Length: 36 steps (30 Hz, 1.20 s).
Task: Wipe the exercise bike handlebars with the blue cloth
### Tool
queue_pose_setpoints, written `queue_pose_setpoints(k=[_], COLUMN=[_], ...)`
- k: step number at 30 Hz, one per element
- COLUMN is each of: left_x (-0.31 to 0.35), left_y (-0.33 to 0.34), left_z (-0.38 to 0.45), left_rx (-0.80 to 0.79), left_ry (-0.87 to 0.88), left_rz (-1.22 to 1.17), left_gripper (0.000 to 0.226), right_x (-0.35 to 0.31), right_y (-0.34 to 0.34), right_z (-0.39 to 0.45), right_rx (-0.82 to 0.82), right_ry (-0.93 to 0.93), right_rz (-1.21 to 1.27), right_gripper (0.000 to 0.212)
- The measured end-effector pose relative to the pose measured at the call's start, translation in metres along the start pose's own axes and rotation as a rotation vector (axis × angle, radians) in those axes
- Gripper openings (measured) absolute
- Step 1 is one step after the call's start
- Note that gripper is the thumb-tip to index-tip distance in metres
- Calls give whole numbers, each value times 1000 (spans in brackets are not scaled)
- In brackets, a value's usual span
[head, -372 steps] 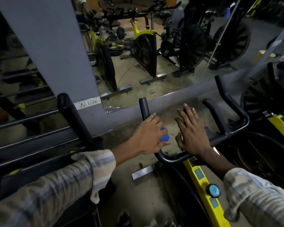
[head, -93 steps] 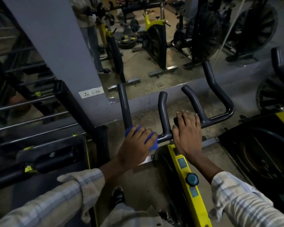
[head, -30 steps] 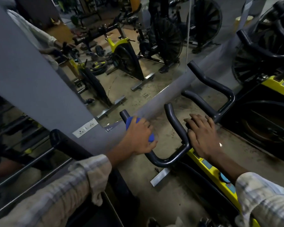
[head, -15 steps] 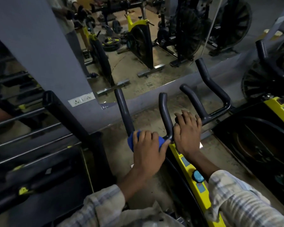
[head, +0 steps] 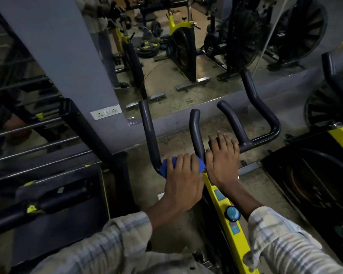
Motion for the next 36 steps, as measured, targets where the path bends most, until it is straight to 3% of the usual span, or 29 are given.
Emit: queue_pose_setpoints(k=[3,6,12,14,16,19,24,29,32,36], left_x=[-19,-34,-41,-39,-21,-6,-6,1,17,8], left_y=[-7,-24,-6,-9,-12,10,9,-6,5,1], left_z=[-3,8,67,51,18,-11,-10,10,12,29], left_rx=[84,92,-349,-244,-51,92,311,373,372,349], left_ry=[58,-45,-172,-204,-114,41,209,222,386,392], left_rz=[56,20,-226,-285,-138,72,145,-42,35,56], left_gripper=[51,38,35,40,43,57,57,53,54,55], right_x=[2,2,2,2,3,3,2,4,9,22], right_y=[0,0,1,2,3,4,4,6,9,-2], right_z=[1,0,-1,-1,0,1,2,1,0,-10], right_rx=[-18,-28,-44,-43,-34,-13,-28,-68,-116,-82], right_ry=[-35,-35,-39,-33,-28,-31,-38,-34,-118,-247], right_rz=[-9,-5,-14,-13,-5,9,12,27,14,64], right_gripper=[53,54,56,56,56,54,54,60,66,58])
Point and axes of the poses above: each hand's wrist, its own z-axis towards the middle knuckle, its own y-axis out of the palm, x = y × z, the point moved 8 cm from there along z, towards the middle knuckle, and after that the axes turned 4 degrees about -z, right-handed, at the moved point
